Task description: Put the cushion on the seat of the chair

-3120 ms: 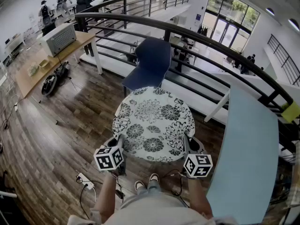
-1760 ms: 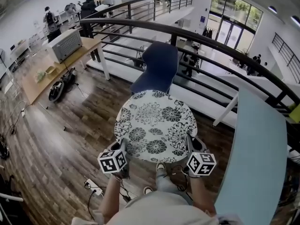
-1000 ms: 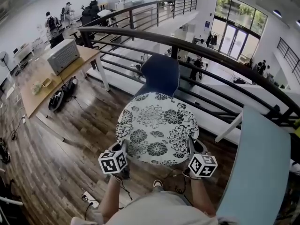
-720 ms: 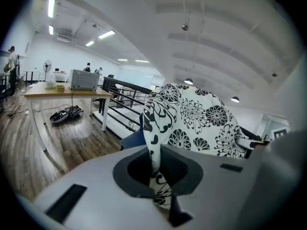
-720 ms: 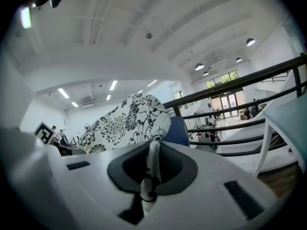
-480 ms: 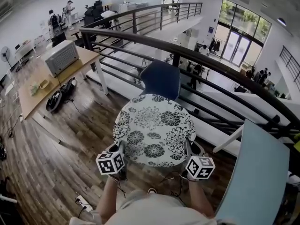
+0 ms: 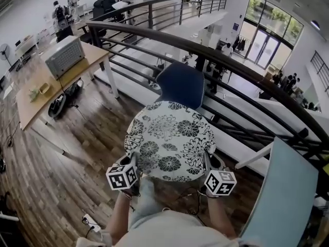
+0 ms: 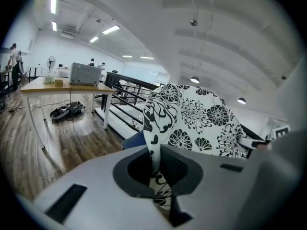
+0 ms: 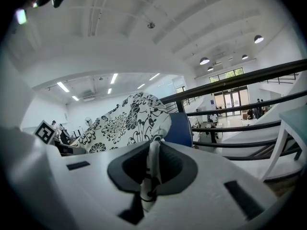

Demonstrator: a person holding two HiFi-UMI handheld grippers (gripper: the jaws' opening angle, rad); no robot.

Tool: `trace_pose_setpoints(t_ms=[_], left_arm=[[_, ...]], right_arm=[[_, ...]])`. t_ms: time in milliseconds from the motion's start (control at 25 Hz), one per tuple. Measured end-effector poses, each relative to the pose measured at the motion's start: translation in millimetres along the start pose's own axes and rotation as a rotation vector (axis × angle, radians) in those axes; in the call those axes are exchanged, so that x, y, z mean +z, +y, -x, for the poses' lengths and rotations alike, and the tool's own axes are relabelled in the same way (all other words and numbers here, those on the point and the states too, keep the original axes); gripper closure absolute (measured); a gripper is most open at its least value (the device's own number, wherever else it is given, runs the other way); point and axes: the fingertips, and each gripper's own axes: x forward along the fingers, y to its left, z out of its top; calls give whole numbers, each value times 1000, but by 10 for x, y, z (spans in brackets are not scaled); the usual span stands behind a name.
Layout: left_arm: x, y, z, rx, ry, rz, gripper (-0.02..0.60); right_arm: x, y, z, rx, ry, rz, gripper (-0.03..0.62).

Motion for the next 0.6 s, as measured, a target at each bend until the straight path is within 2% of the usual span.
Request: trace_pose_setpoints(t_ms=[400,600], left_arm=[[940,394,-968,-57,0,-41,568],[1525,763,-1536,-77,-2,-62,568]], right_arm=[[435,88,-1100,-51,-24,-12,577],[689,164,-1847,-81,-48,-29,577]])
